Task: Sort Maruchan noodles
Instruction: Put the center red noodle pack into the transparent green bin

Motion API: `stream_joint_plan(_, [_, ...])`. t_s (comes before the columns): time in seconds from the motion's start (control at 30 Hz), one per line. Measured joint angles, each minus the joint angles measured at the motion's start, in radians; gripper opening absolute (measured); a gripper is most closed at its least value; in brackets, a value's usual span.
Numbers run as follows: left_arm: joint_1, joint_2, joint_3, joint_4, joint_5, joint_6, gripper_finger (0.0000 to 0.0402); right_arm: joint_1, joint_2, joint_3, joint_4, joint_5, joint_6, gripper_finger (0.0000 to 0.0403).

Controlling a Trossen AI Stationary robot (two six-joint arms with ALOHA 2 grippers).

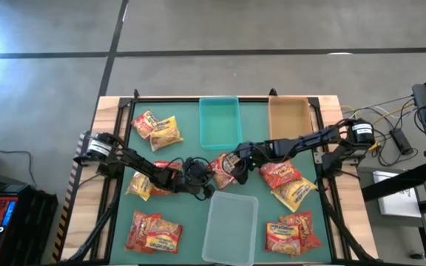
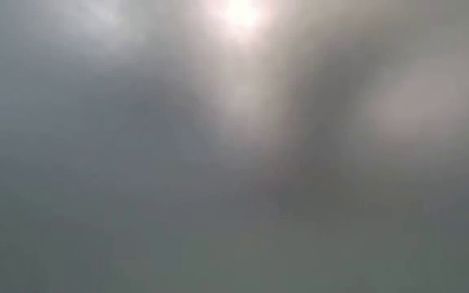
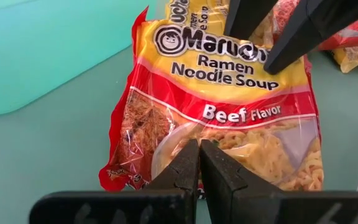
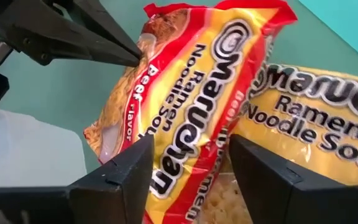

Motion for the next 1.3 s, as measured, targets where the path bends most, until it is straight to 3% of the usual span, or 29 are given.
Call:
stream_joint_plan(0.4, [0.000,0.000,-0.001,0.001,0.010,0.000,0.0000,-0.030,-0.003,0.009,-0.003,-0.015,0.056,0.0274])
stream_joint_plan(1.3, [-0.002,0.003,-0.003,0.007,-0.005,-0.019,0.0000,0.014,0.081,0.053,0.042,-0.002,0.053,0.0259])
